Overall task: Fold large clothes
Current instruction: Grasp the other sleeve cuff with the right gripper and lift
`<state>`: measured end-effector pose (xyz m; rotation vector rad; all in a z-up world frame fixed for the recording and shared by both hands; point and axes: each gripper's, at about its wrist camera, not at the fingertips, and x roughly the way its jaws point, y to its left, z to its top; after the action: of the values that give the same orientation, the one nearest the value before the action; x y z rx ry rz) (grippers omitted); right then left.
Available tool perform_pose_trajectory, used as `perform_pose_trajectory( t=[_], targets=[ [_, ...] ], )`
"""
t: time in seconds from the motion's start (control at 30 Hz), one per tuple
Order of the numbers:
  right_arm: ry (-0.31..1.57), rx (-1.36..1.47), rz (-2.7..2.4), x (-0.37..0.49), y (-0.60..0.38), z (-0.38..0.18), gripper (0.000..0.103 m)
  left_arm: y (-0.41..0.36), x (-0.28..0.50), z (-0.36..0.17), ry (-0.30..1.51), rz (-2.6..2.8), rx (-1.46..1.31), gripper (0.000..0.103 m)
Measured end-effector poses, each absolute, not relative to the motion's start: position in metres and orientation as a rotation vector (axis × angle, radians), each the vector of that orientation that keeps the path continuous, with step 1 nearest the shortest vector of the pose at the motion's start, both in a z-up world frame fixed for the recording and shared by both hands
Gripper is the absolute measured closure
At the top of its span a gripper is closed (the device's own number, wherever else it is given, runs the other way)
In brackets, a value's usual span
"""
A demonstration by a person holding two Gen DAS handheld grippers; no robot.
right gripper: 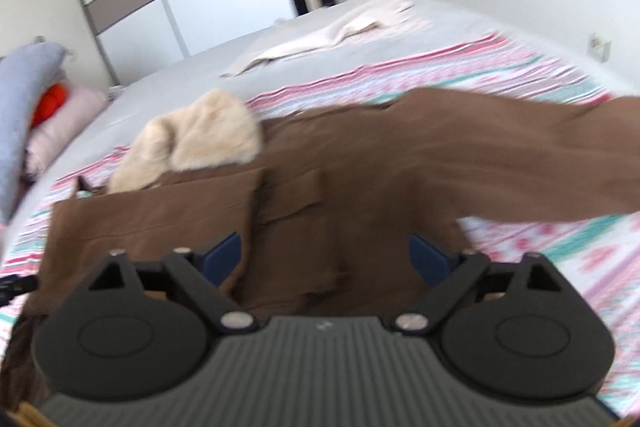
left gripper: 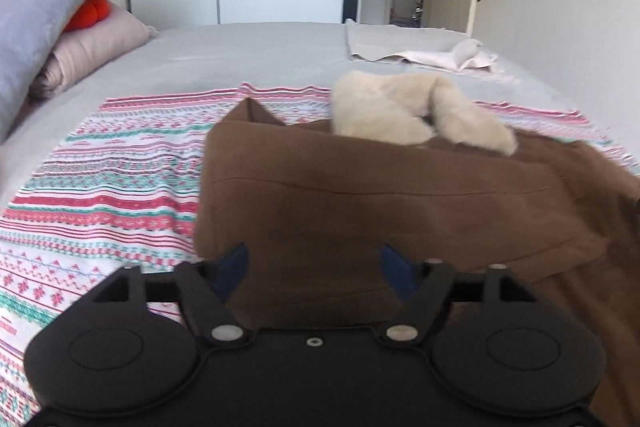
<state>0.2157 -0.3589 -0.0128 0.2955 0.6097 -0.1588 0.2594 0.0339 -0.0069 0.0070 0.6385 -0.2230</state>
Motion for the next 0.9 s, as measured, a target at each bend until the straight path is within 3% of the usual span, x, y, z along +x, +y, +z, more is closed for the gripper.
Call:
perform_pose_trajectory(
  t=[0.07, 0.23, 0.57, 0.9],
  targets=[
    [0.61, 0.291, -0.217, 0.21, -0.37, -0.007, 0.005, 0.029, 0.256, -0.003, 0.665, -0.24, -0.027, 0.009],
    [0.584, 0.34, -0.368, 0.187, -0.404, -0.002, 0.0, 0.019, 0.25, -0.001, 0.733, -0.221, -0.1, 0.0],
    [0.621, 0.48, -0.782, 0.167, -0.482, -0.015, 0.0, 0.01, 0.25, -0.001, 0.741, -0.159, -0.103, 0.0],
    [0.536, 0.669, -0.829, 0.17, -0.555, -0.019, 0.0, 0.001, 0.255, -0.008, 0.756, -0.172, -0.088, 0.0]
  ],
)
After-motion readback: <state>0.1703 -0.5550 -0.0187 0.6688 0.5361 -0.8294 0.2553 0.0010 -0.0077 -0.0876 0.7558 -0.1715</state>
